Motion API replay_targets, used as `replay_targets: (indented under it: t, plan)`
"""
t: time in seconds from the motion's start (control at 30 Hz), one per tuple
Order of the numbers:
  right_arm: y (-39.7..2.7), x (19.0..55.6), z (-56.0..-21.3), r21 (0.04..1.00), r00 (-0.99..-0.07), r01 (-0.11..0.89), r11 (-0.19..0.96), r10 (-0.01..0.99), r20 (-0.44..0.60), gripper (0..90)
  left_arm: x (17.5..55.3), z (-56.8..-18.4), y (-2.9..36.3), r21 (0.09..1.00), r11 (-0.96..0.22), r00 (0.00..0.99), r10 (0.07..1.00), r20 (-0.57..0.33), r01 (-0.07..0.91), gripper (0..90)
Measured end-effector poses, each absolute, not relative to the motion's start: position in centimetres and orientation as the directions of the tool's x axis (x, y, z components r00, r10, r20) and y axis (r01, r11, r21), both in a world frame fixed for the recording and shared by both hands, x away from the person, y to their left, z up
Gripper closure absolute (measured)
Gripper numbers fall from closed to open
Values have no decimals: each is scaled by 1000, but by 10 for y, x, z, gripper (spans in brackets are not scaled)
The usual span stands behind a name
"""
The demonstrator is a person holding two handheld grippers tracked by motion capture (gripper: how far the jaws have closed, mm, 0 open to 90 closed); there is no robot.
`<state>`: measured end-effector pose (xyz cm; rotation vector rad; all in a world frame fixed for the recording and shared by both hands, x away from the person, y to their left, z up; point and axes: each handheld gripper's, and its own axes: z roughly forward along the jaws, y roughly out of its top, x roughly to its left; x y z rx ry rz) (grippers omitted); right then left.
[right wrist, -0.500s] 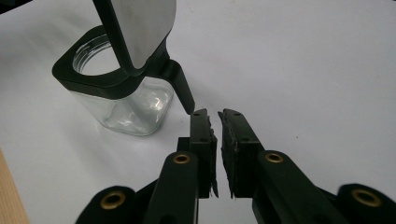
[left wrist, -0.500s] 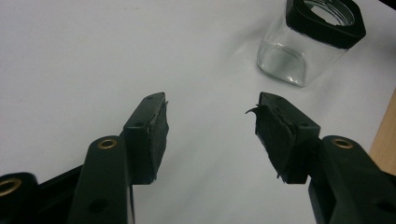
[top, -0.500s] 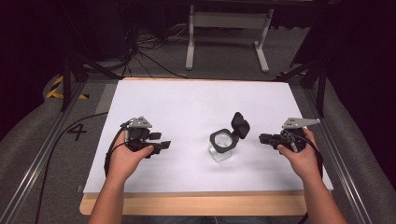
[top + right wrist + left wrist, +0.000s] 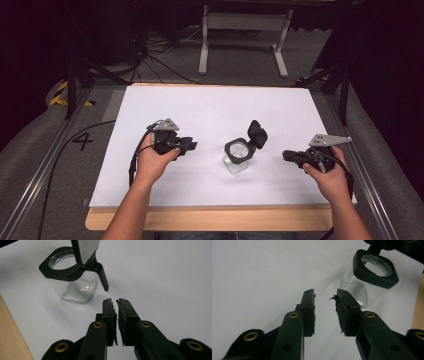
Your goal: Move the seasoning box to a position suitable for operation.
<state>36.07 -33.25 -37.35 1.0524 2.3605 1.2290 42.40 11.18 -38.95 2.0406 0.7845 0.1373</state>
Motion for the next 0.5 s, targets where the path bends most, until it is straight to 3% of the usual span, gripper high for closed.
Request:
replay_targets:
  t: [0.23,0.5]
  plan:
    - [-339,351,-374,791,-692,471,391,720,56,846,442,-397,75,776,-474,851,503,-150,416,842]
    - [-349,340,-376,790,-671,484,377,739,58,846,455,-412,40,784,-513,893,437,-112,349,841]
